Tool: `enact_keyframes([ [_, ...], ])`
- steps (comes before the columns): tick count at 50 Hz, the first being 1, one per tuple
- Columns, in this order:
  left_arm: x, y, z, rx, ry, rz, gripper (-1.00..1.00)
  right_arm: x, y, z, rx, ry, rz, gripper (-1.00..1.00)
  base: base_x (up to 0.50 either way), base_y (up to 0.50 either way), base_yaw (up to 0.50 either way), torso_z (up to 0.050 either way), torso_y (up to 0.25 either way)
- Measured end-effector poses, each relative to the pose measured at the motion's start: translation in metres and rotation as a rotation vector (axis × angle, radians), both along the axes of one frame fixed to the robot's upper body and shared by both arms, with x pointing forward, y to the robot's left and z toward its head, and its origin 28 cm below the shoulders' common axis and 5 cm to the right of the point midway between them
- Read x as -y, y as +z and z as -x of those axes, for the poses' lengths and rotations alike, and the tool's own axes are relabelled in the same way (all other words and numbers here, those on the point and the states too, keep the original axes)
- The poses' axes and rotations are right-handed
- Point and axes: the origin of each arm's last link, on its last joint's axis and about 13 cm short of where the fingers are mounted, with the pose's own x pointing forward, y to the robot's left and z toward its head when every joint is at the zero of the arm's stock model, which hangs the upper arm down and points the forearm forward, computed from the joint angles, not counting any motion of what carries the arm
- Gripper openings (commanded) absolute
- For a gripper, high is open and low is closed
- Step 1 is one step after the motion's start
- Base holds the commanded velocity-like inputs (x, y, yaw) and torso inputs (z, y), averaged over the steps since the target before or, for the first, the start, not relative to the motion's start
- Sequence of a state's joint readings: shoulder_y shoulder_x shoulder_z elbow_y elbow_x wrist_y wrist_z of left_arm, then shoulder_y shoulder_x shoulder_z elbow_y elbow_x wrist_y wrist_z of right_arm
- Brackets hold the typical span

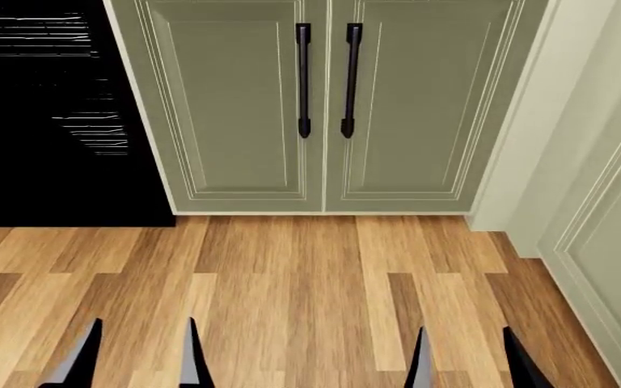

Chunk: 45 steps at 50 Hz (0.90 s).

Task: Close the dishwasher door

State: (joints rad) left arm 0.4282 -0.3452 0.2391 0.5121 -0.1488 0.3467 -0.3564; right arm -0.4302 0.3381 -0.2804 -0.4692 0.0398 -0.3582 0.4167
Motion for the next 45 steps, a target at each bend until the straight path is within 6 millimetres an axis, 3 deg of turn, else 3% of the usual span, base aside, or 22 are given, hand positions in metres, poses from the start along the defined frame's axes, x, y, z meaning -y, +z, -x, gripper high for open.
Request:
enact_keyframes([
  [45, -0.0018, -0.0035, -0.0019, 0.011, 0.000, 0.014, 1.00, -0.0002, 0.0000, -0.0003, -0.006, -0.003, 0.008, 1.00, 0.00, 0.49, 0.00, 0.000, 0.000],
])
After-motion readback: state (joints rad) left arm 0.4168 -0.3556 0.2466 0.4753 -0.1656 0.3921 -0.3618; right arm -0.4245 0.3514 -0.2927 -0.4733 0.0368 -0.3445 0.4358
